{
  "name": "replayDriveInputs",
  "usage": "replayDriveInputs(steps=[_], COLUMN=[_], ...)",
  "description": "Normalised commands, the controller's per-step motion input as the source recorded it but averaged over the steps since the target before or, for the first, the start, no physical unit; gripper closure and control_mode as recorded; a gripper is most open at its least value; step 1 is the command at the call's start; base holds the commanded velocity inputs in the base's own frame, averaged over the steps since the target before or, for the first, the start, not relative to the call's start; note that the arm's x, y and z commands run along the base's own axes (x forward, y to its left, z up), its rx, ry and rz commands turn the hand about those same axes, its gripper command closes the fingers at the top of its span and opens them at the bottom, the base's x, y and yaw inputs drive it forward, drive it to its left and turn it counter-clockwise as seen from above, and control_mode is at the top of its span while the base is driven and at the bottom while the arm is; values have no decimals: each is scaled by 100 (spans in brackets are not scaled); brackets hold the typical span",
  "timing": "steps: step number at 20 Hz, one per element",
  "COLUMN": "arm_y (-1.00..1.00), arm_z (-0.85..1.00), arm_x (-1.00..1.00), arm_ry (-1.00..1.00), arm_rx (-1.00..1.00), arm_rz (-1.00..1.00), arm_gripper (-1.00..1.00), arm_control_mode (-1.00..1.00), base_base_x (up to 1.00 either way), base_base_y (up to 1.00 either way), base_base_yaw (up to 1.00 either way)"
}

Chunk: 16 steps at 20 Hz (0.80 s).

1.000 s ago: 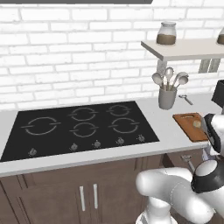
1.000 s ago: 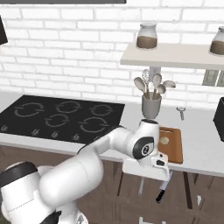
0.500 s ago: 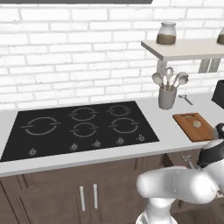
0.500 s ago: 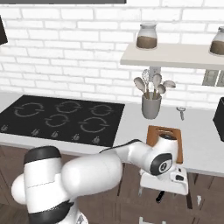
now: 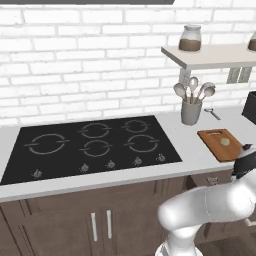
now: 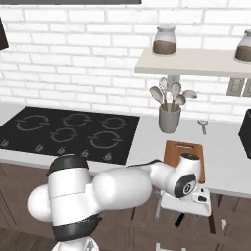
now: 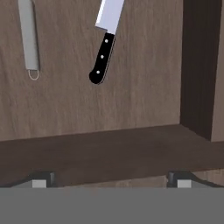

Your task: Place the appropriate cutting tool for cutting the garlic skin on the cutting board.

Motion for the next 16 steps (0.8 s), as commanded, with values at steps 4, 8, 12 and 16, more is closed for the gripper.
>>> replayDriveInputs(steps=[4, 8, 12, 16], arm_y=[0, 0, 0, 0], arm_z=[-48, -44, -36, -31], arm_x=[35, -2, -6, 0], arm_ry=[-11, -12, -7, -1], arm_rx=[0, 0, 0, 0], arm_rz=[0, 0, 0, 0], arm_gripper=[-100, -100, -100, -100], arm_control_mode=[-100, -100, -100, -100], base_base_x=[0, 0, 0, 0], base_base_y=[0, 0, 0, 0], base_base_yaw=[0, 0, 0, 0])
